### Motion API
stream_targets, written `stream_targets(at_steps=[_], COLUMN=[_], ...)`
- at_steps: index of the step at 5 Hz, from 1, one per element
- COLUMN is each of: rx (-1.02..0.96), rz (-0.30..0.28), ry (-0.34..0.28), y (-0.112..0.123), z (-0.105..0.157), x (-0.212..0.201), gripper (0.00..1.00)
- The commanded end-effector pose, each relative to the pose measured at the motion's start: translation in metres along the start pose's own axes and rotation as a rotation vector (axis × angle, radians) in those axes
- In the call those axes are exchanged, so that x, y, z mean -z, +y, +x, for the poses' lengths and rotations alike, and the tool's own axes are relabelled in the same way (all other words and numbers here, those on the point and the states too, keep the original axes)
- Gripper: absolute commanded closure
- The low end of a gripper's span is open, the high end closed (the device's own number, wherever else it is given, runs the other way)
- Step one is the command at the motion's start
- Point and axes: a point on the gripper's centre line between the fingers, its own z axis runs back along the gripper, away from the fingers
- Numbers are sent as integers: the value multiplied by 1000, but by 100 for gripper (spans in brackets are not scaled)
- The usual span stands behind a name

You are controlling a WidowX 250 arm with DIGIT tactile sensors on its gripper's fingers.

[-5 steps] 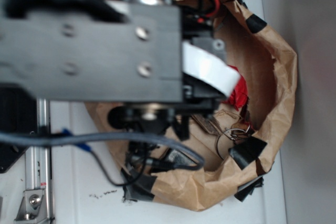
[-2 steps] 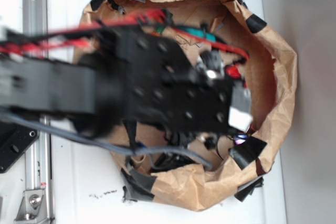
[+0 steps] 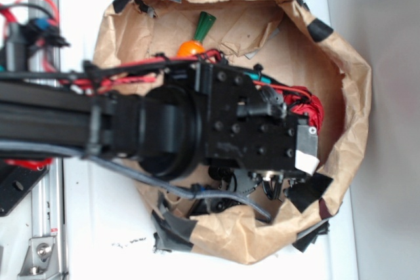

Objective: Grab the wood chip.

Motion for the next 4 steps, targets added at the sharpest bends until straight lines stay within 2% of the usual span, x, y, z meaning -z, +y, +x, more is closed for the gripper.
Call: stream_targets(at_steps=[1,3,4], rx=[-8,-11,-24], rz=[16,10,37], ry=[-30,-76,-82], y=[-1,8,15], z=[2,1,5], x=[13,-1,-10], gripper=[100,100,100])
